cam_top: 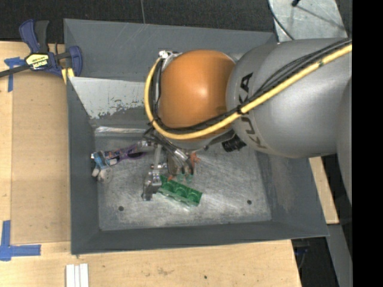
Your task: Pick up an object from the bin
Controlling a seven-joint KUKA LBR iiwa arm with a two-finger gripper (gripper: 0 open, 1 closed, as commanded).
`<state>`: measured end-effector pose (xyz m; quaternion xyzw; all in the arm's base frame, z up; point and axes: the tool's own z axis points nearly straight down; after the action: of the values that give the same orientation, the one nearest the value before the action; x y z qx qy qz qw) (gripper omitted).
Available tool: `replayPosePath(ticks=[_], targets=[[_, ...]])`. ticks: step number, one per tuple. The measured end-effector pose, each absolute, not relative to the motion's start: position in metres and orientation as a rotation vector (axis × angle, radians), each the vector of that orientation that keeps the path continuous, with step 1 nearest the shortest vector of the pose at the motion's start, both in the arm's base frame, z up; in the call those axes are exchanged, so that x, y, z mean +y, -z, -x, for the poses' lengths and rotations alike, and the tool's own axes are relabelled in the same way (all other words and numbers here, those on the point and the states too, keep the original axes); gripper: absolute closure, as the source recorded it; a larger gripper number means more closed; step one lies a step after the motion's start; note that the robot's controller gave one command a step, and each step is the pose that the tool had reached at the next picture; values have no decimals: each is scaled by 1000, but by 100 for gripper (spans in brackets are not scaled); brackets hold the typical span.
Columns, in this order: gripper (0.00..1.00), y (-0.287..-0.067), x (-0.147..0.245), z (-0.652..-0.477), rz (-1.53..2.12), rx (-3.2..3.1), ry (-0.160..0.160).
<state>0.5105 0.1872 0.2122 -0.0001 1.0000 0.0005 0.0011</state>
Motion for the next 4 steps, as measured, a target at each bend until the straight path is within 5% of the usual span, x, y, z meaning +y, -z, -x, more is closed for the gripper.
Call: replayPosePath(ticks=[1, 2, 3, 4], targets=[[0, -147, 142, -526, -82, 3133, -4], [0, -140, 82, -568, -197, 3141, 1], [0, -154, 78, -558, -234, 3130, -1], [0, -101, 71, -587, 128, 3130, -1]])
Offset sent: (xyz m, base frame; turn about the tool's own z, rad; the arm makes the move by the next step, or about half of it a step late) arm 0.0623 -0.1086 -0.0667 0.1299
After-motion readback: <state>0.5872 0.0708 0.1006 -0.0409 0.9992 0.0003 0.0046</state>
